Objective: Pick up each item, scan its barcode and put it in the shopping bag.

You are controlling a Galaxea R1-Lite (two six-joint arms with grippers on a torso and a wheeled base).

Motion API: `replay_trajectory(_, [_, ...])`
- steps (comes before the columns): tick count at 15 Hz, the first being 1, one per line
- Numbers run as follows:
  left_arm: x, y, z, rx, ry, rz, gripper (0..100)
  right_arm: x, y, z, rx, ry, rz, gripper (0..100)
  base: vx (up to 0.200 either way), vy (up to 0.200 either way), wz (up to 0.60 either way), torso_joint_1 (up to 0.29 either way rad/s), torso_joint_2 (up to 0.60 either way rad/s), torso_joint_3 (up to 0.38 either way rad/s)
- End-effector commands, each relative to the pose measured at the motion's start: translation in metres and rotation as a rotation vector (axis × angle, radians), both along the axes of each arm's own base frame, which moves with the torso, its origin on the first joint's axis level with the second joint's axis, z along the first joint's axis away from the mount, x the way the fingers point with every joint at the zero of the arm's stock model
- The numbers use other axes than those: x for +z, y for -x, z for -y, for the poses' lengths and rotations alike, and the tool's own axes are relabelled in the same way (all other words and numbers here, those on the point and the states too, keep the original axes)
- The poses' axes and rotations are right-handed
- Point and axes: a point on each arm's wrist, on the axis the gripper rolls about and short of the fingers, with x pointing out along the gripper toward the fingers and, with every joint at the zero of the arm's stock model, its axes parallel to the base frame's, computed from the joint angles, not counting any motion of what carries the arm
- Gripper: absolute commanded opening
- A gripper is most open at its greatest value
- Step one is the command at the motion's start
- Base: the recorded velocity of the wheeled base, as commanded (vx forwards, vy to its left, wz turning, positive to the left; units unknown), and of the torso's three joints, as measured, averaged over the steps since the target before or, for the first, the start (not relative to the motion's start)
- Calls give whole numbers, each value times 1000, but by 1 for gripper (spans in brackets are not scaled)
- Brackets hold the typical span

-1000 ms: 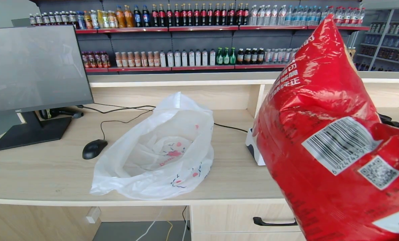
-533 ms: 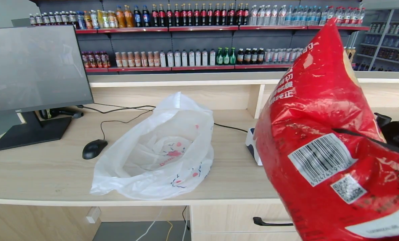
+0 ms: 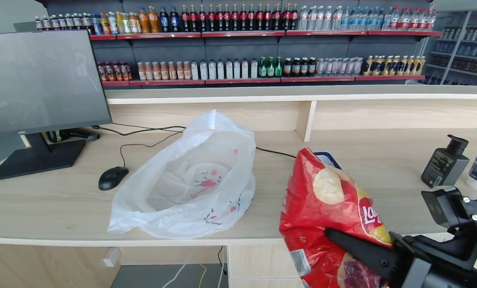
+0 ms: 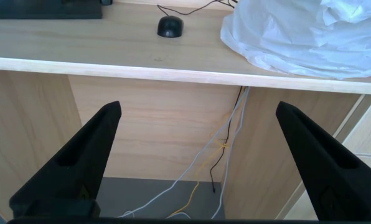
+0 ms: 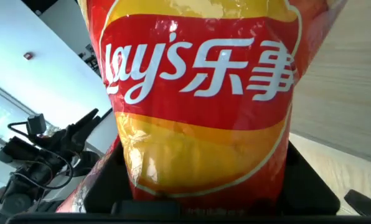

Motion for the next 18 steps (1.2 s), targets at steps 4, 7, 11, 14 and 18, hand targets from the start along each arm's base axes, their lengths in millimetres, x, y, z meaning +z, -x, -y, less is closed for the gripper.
replay_trajectory(4, [0, 0, 0, -1, 0, 0, 100, 0, -19, 4, -78, 52, 70, 0, 0, 0, 0, 0, 0, 0])
replay_trajectory(7, [0, 0, 0, -1, 0, 0, 100, 32, -55, 4, -178, 4, 244, 0, 0, 0, 0, 0, 0, 0])
replay_trajectory(11, [0, 0, 0, 0, 0, 0, 100, 40, -110, 18, -431, 167, 450, 0, 0, 0, 0, 0, 0, 0])
replay_trajectory(14, [0, 0, 0, 0, 0, 0, 100, 47, -122, 26, -493, 251, 541, 0, 0, 0, 0, 0, 0, 0])
replay_trajectory(18, [0, 0, 0, 0, 0, 0, 100, 59, -155, 55, -581, 458, 446, 0, 0, 0, 0, 0, 0, 0])
